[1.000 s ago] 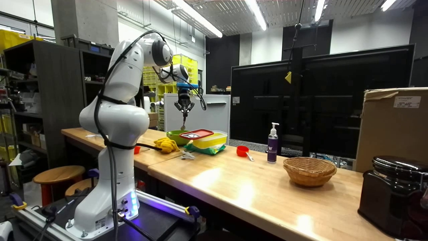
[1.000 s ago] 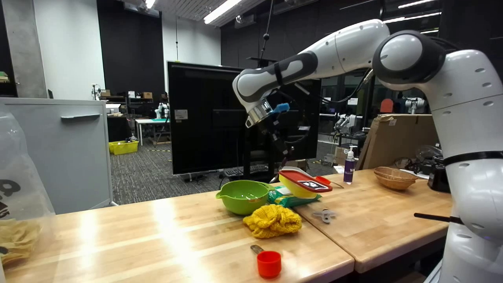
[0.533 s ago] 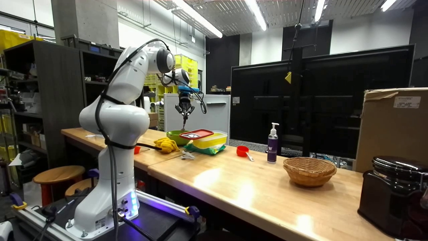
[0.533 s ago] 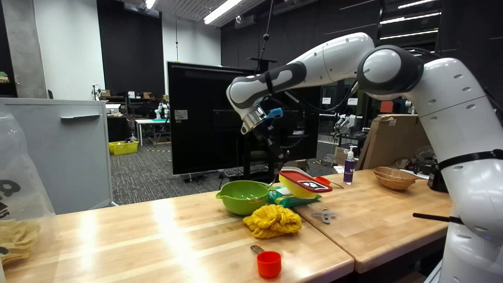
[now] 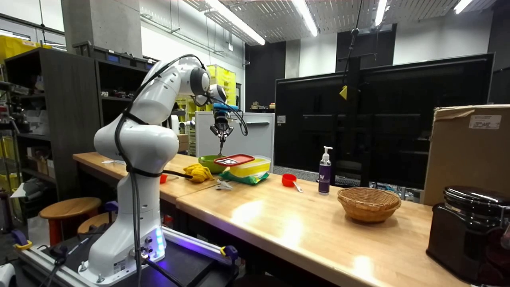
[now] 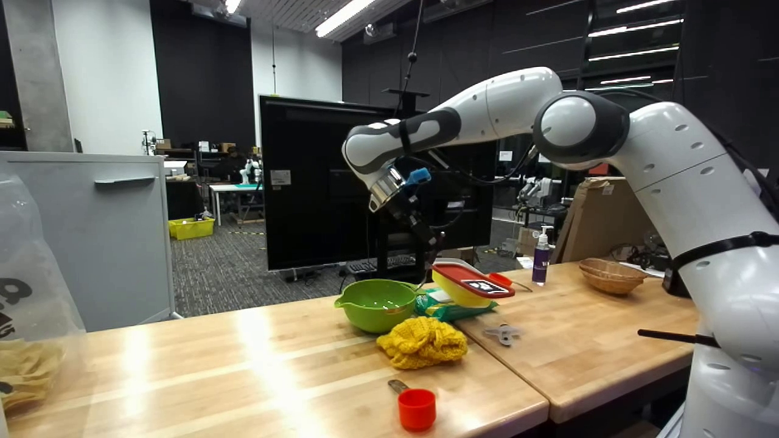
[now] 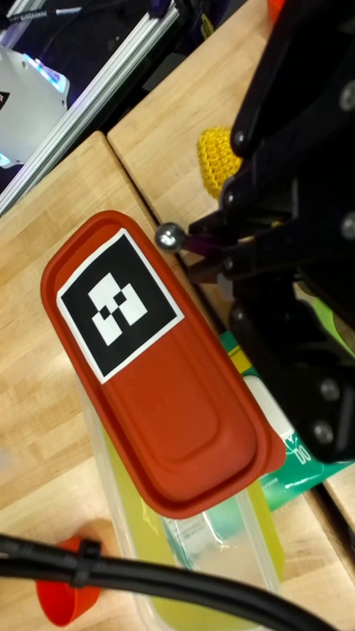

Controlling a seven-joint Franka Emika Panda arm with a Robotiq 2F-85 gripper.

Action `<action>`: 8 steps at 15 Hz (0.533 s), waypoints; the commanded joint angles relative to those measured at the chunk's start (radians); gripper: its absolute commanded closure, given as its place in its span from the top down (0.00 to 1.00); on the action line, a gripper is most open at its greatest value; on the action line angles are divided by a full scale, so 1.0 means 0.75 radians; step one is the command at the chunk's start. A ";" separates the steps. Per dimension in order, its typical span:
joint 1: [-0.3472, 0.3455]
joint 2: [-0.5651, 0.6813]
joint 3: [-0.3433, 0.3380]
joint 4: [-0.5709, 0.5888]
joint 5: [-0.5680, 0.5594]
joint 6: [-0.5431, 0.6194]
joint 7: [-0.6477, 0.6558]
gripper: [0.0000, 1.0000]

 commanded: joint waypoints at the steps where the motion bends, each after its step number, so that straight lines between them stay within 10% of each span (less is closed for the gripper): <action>1: 0.027 0.087 -0.002 0.184 -0.045 -0.086 -0.049 0.03; 8: 0.031 0.186 -0.013 0.327 -0.028 -0.098 -0.069 0.03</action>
